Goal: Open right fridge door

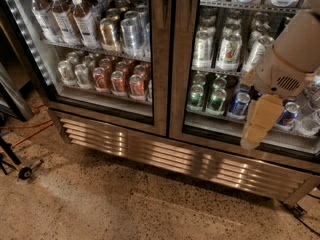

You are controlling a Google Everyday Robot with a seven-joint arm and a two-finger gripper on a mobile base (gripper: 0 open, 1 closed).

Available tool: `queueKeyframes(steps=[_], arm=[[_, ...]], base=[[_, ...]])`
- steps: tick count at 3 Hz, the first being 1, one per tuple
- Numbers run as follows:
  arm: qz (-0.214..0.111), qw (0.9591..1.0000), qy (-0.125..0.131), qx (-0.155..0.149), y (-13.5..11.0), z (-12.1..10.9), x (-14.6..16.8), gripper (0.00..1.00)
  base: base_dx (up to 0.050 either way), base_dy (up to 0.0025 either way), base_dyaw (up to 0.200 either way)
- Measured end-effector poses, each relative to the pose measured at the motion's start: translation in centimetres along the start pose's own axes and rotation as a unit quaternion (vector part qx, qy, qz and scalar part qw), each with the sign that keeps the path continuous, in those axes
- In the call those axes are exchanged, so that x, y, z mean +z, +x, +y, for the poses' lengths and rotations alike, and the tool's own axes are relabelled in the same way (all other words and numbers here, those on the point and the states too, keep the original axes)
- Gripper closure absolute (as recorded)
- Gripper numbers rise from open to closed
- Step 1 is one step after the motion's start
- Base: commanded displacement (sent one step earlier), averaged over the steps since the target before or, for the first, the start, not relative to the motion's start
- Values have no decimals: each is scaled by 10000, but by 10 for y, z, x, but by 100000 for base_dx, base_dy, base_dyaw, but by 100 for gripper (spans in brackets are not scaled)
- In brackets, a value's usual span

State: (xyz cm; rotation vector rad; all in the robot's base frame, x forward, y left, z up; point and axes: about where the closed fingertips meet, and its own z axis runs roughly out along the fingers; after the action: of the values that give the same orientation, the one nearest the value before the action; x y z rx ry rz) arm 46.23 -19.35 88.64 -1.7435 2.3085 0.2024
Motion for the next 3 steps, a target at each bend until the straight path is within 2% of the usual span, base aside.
queueKeyframes(steps=[1, 2, 3], arm=[[-339, 9983, -452, -122, -18, 5, 37, 0], [-340, 9983, -453, -122, -18, 5, 37, 0], [-838, 9926, -796, -361, -18, 7, 41, 0]], base=[[0, 0, 0], [0, 0, 0], [0, 0, 0]])
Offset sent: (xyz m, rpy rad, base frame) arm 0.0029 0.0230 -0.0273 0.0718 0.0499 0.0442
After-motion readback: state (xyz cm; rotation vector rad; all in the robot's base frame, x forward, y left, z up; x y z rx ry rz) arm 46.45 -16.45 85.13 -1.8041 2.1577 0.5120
